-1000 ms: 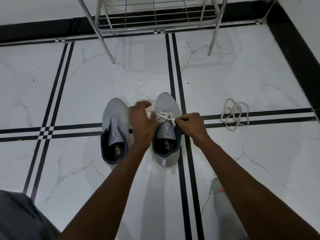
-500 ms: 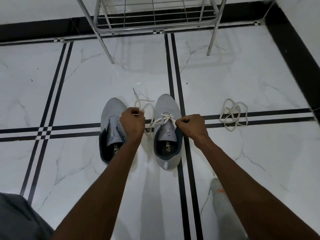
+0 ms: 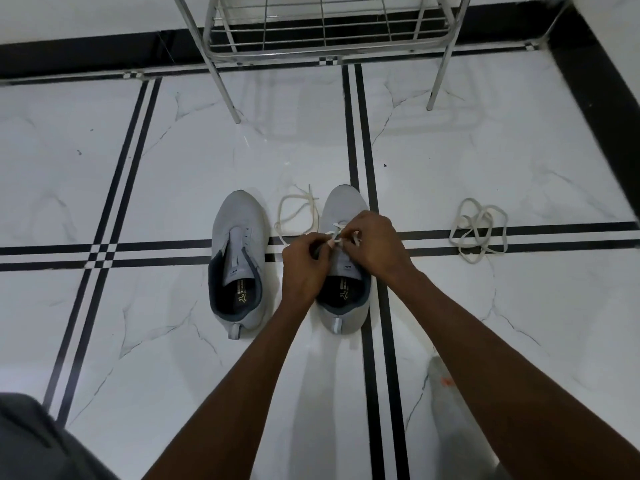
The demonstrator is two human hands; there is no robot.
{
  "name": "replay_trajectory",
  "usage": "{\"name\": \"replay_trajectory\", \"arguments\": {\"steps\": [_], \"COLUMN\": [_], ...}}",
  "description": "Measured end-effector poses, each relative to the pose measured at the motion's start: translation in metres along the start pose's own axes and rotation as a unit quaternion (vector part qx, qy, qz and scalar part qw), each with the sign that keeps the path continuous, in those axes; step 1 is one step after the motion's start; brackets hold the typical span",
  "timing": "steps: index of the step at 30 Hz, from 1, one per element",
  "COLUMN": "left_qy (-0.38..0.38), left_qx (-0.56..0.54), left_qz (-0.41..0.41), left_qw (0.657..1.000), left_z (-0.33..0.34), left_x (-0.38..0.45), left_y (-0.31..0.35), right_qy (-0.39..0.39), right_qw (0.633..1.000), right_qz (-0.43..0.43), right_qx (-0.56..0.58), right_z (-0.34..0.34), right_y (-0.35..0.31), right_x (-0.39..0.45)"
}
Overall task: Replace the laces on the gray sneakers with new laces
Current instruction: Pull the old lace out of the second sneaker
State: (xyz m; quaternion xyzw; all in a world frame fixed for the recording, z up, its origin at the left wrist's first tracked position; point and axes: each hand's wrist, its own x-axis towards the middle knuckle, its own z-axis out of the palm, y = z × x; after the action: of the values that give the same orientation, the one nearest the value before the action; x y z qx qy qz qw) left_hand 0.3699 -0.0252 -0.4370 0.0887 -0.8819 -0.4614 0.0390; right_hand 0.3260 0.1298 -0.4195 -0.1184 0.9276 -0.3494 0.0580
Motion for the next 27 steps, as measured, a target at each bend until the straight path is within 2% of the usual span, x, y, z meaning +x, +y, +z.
{"name": "replay_trajectory", "arguments": {"steps": [2,5,9,11,13,15,16,18,22,24,27], "left_qy": [0.01,0.018,0.021,0.031,0.039,0.039,0.038,0.037,0.028,0.022,0.025], "left_qx": [-0.026,-0.073,-0.107,-0.115,-0.113,-0.114,-0.113,-0.112,-0.102,-0.099,-0.096], "left_qz": [-0.027,-0.054,-0.071,-0.077,-0.085,-0.092,-0.093,-0.092,-0.078,-0.07,-0.084], "left_qw": [0.999,0.996,0.991,0.99,0.989,0.988,0.988,0.989,0.991,0.992,0.992], "left_z": [-0.001,-0.001,-0.002,-0.002,-0.003,-0.005,-0.005,-0.004,-0.004,-0.006,-0.006], "left_x": [0.0,0.001,0.0,0.001,0.003,0.002,0.003,0.003,0.004,0.004,0.004], "left_y": [-0.001,-0.005,-0.006,-0.007,-0.006,-0.005,-0.004,-0.003,0.001,0.001,-0.001], "right_qy": [-0.021,-0.012,-0.026,0.025,0.116,0.169,0.175,0.147,-0.005,-0.008,0.037], "right_qw": [0.999,0.998,0.997,0.999,0.979,0.96,0.96,0.977,0.999,1.0,0.999], "right_qz": [-0.024,-0.025,-0.039,0.032,0.164,0.221,0.212,0.141,0.02,0.001,0.014], "right_qx": [-0.028,-0.06,-0.055,-0.011,0.039,0.039,0.042,0.056,0.044,0.024,0.006], "right_z": [0.005,0.007,0.006,0.003,-0.008,-0.019,-0.022,-0.024,-0.005,0.006,0.008], "right_y": [-0.003,-0.007,-0.006,0.0,0.014,0.03,0.033,0.024,-0.006,-0.009,-0.003], "right_x": [0.003,0.007,0.009,0.012,0.016,0.016,0.015,0.013,0.01,0.009,0.013]}}
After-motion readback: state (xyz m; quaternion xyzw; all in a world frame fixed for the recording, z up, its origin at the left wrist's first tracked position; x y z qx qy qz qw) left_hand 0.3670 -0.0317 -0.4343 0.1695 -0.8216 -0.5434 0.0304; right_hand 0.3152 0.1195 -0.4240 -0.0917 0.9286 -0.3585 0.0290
